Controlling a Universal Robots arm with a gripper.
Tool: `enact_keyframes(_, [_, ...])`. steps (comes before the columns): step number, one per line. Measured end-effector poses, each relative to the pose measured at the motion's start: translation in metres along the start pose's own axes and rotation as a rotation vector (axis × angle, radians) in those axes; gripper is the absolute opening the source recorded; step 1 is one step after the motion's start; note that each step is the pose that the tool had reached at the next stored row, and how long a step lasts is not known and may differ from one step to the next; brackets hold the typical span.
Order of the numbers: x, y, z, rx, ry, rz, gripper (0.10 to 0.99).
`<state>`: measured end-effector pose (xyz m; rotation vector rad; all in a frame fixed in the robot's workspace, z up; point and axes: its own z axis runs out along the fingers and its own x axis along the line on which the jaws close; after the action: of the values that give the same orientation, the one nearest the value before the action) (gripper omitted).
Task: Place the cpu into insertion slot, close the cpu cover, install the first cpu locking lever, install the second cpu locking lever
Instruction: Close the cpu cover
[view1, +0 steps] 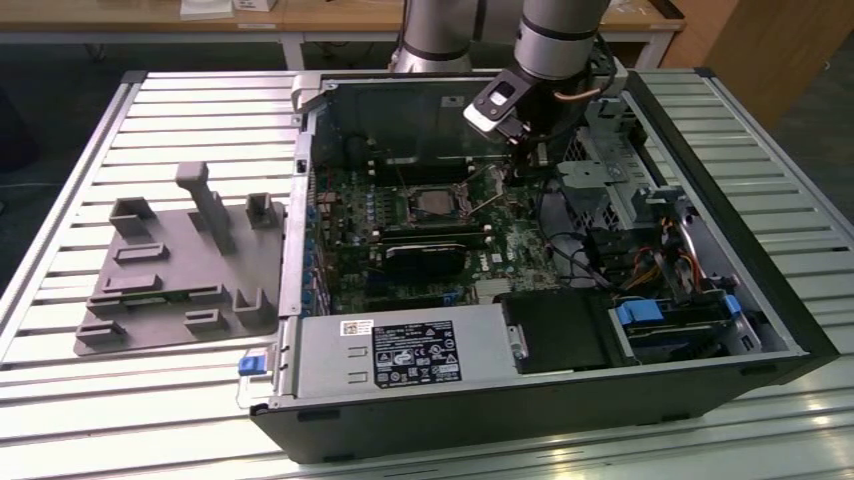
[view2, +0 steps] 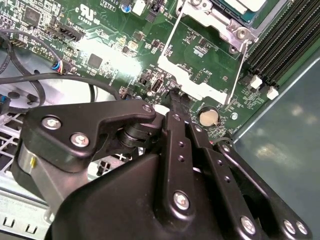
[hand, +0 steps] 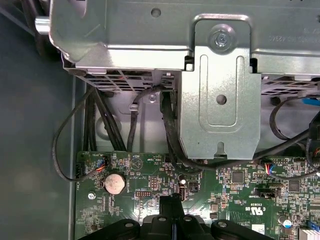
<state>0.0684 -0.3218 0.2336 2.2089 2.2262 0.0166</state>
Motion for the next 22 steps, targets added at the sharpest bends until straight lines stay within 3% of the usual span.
enact_keyframes(3, [0.0, 0.0001, 0.0001, 0.004, 0.0003, 0.0, 0.106])
enact_keyframes(5, [0.0, 0.0003, 0.0002, 0.021, 0.0004, 0.0, 0.106])
enact_keyframes(8, [0.0, 0.0008, 0.0004, 0.059, 0.0006, 0.0, 0.106])
enact_keyframes(13, [0.0, 0.0024, 0.0007, 0.132, 0.0011, 0.0, 0.106])
enact_keyframes(14, [0.0, 0.0024, 0.0007, 0.136, 0.0013, 0.0, 0.106])
enact_keyframes(22, [-0.0001, 0.0014, 0.0006, 0.136, 0.0011, 0.0, 0.106])
